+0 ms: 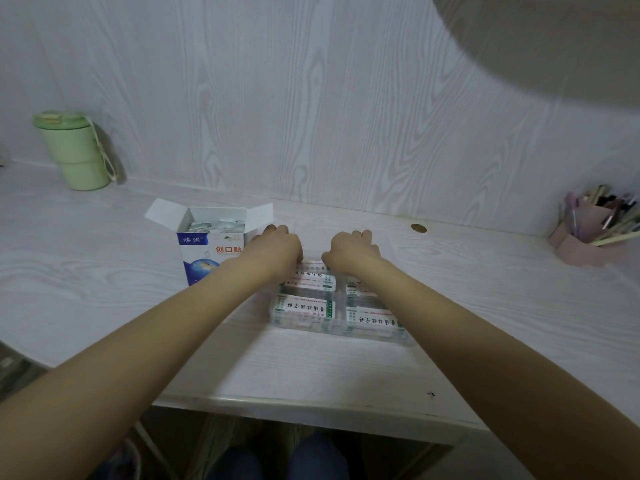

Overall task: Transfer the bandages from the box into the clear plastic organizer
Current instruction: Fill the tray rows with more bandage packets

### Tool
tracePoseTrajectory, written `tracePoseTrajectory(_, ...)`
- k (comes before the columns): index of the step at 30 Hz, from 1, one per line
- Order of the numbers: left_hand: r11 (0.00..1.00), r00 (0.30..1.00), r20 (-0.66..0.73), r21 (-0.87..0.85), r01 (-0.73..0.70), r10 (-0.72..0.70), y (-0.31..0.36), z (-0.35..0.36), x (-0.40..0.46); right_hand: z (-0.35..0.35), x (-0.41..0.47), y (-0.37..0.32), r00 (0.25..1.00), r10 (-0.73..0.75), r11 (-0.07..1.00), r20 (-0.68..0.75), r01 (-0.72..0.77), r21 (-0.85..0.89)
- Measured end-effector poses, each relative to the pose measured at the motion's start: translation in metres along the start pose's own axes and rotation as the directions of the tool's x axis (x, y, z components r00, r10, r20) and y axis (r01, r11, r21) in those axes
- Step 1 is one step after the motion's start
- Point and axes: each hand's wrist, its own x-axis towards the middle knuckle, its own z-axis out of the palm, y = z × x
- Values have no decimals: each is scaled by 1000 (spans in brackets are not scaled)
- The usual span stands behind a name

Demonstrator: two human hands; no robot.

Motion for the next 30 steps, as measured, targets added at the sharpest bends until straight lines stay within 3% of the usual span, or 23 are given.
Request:
tracePoseTrajectory(8,1000,999,32,-8,6,-5,2,0,5,-8,12,2,992,43,999,120,-39,-31)
tracePoseTrajectory(14,999,996,92,-45,19,-15,4,0,12,-8,6,5,990,18,1000,142,-14,-24)
tracePoseTrajectory(30,998,997,73,-62,5,-1,4,2,14,-9,-2,4,990,22,1000,137,-20,-9)
